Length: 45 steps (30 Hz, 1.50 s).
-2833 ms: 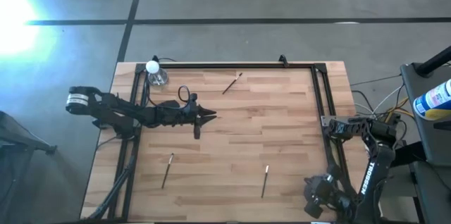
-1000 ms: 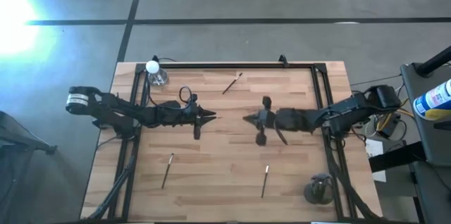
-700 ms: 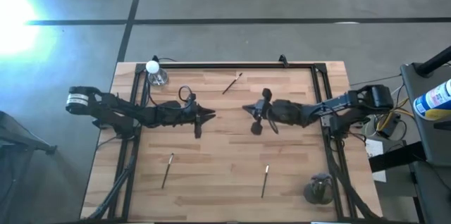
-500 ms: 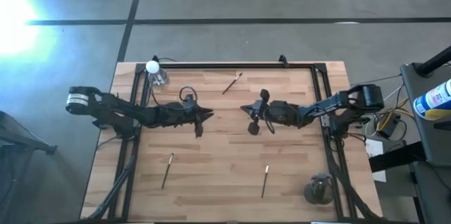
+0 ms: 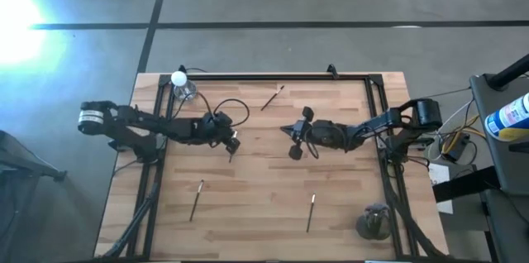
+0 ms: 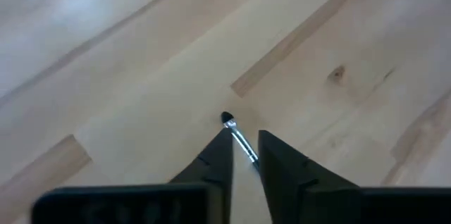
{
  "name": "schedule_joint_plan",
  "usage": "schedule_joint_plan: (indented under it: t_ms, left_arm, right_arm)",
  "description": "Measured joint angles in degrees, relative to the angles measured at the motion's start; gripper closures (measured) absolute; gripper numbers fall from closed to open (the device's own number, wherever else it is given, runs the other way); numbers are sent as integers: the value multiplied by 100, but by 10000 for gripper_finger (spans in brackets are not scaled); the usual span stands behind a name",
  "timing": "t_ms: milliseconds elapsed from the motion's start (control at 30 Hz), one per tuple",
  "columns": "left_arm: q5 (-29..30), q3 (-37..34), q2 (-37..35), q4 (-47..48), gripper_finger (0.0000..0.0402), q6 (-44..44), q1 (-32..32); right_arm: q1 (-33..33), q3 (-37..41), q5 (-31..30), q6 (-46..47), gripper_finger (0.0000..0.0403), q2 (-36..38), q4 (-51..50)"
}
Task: Pick & Place Makeup Brushes
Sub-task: Put the black eyeshadow brush into the makeup holder
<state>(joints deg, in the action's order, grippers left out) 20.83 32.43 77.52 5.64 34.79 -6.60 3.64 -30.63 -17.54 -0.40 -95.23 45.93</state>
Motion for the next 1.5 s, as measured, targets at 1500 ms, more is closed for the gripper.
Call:
schedule_joint_plan:
  t_ms: [1500]
  left_arm:
    - [631, 574, 863, -830, 401, -1213, -42]
  right_arm:
    - [0, 39, -2, 22, 394, 33, -8]
